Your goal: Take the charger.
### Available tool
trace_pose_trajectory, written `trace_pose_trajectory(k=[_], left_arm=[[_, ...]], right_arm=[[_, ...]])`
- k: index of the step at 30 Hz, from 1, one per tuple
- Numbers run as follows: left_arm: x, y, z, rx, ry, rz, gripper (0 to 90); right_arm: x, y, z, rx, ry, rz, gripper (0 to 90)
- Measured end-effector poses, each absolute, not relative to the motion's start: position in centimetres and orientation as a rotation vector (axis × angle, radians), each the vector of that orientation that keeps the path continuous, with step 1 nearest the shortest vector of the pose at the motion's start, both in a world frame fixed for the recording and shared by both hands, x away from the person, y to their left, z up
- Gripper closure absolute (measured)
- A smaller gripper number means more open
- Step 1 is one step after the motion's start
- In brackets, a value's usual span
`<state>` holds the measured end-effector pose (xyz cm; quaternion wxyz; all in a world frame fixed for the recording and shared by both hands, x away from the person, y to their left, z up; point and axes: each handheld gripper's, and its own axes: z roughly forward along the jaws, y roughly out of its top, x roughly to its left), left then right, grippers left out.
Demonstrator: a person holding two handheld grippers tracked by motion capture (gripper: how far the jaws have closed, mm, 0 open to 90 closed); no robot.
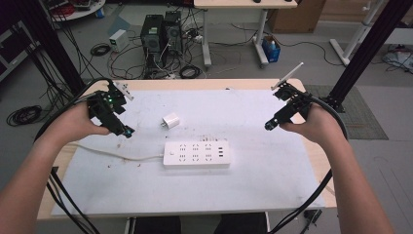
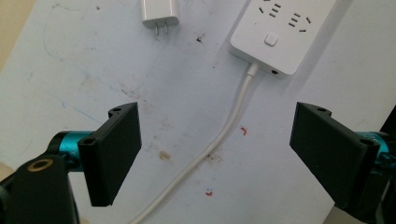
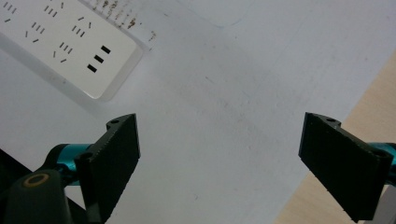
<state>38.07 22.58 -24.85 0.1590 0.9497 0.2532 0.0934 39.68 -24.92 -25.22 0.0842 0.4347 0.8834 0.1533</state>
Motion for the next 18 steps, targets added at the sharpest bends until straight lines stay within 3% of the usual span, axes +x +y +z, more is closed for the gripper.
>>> trace_pose_trajectory(k=[18], left_arm=[[40.2,21.3,-26.4,2.673,0.789,0.283,16.7]], right_arm=[[39.9,-25.0,-26.1,1.249,2.62,0.47,12.0]])
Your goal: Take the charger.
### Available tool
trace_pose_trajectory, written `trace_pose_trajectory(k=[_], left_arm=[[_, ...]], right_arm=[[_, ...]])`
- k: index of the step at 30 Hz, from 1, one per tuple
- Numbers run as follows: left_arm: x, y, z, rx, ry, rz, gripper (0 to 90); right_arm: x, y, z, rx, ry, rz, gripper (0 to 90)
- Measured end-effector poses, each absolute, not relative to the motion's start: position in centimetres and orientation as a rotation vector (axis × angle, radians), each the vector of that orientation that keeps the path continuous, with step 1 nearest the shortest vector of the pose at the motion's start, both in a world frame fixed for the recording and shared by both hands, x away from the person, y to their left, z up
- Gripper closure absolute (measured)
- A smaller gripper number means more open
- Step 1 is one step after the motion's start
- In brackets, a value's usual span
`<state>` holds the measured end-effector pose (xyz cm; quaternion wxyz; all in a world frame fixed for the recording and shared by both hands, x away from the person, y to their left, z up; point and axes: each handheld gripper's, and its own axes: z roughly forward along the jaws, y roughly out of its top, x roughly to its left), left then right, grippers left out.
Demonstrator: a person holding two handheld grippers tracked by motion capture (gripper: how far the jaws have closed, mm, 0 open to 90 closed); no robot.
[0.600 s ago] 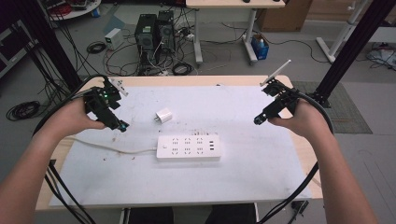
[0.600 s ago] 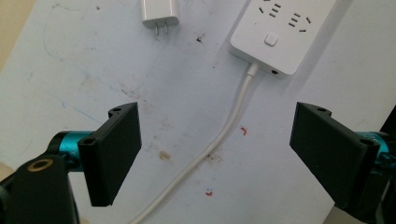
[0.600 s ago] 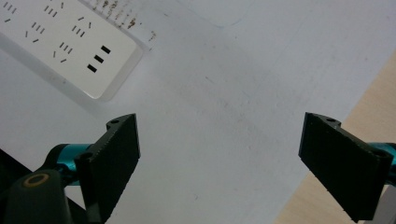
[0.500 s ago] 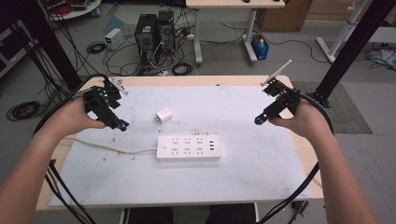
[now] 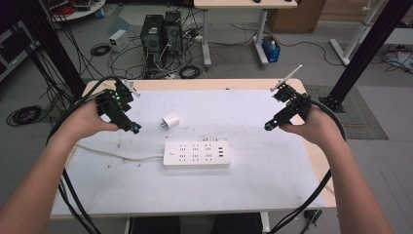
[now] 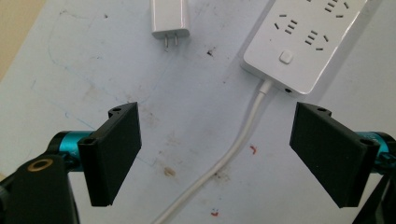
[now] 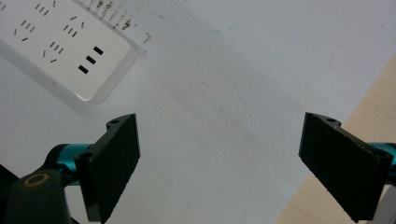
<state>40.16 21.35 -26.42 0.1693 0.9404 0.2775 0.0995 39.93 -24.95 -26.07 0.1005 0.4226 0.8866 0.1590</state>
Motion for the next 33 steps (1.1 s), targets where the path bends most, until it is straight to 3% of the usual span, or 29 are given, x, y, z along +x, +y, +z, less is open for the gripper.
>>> trace_pose_trajectory(k=[18,33], left_arm=[[45.2,18.0,-30.9,2.626,0.96,0.204,16.7],[50.1,15.0,-36.4,2.677,0.982,0.158,17.1]], right_arm=[[39.8,-24.9,-26.7,1.225,2.623,0.497,12.0],[39.8,-25.2,-27.7,1.231,2.634,0.533,12.0]])
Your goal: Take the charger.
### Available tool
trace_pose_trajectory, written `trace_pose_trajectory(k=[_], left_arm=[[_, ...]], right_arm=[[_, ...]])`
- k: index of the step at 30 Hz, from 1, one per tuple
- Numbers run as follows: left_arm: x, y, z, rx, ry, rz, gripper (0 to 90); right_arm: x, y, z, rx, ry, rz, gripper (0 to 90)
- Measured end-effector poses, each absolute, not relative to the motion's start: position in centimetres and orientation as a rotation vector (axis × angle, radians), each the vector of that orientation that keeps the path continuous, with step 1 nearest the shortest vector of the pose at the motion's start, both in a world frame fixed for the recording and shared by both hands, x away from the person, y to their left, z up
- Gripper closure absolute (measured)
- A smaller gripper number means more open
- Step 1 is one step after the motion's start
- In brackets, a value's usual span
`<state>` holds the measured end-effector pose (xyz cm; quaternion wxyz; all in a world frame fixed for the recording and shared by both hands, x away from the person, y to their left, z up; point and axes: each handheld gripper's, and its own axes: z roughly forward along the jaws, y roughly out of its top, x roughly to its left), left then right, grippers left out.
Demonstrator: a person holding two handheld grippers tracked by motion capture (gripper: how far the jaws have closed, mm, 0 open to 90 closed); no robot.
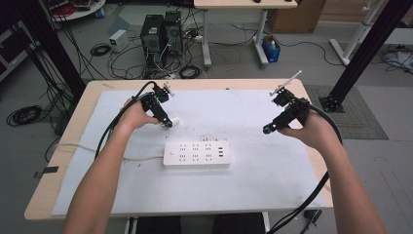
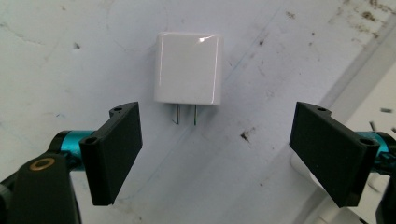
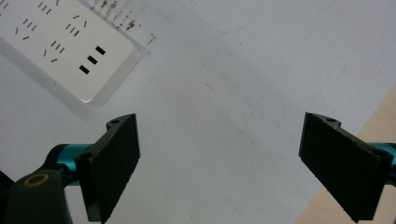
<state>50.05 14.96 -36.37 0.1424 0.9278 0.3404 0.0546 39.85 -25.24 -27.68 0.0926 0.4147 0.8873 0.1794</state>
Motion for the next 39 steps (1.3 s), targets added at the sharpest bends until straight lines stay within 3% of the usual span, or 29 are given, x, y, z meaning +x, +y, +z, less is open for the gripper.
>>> trace_pose_trajectory(k=[11,19,33,39], left_arm=[[52.3,13.6,-39.6,2.759,1.006,0.153,20.4],[52.6,13.5,-40.2,2.775,1.008,0.136,37.4],[52.9,13.4,-40.8,2.797,0.977,0.134,42.3],[52.1,13.4,-39.3,2.801,0.924,0.172,42.5]], right_arm=[[39.7,-25.6,-27.9,1.218,2.647,0.548,12.0],[39.6,-25.9,-28.3,1.224,2.651,0.558,12.0],[39.9,-26.2,-29.1,1.239,2.663,0.543,12.0],[39.9,-25.6,-29.1,1.238,2.671,0.527,12.1]])
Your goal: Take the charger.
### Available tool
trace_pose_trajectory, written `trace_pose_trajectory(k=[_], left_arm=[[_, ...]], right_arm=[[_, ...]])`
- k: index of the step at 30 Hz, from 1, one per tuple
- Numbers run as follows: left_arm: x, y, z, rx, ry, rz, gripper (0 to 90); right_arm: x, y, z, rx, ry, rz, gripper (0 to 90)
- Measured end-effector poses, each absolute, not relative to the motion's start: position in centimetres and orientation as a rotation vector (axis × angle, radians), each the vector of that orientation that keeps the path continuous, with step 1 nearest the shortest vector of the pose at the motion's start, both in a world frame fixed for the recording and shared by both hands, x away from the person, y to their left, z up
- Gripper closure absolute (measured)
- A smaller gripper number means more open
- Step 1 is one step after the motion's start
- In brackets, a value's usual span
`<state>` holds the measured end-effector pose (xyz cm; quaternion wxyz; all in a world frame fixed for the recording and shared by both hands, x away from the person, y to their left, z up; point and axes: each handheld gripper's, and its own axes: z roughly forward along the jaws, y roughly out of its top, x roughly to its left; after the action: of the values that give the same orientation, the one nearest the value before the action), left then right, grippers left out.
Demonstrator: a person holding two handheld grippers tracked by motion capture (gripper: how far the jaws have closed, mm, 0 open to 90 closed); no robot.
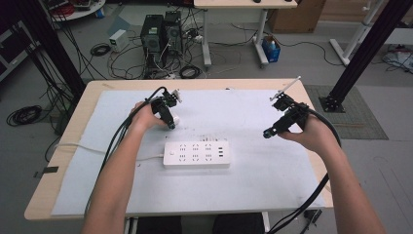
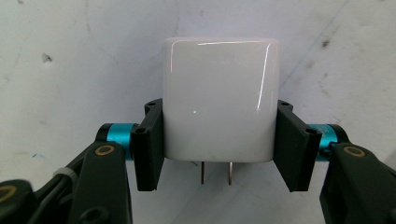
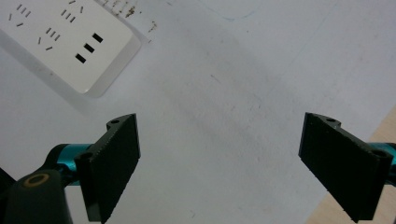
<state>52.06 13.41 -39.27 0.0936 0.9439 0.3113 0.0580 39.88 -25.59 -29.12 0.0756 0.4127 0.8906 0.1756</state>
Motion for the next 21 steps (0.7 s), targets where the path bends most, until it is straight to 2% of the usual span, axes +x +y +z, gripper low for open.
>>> trace_pose_trajectory(k=[11,21], left_arm=[[45.6,14.5,-29.8,2.704,0.737,0.23,42.5],[42.5,15.7,-26.7,2.704,0.693,0.234,42.5]], right_arm=[[40.3,-24.1,-28.4,1.298,2.667,0.457,12.2],[40.0,-23.1,-27.5,1.302,2.681,0.416,12.3]])
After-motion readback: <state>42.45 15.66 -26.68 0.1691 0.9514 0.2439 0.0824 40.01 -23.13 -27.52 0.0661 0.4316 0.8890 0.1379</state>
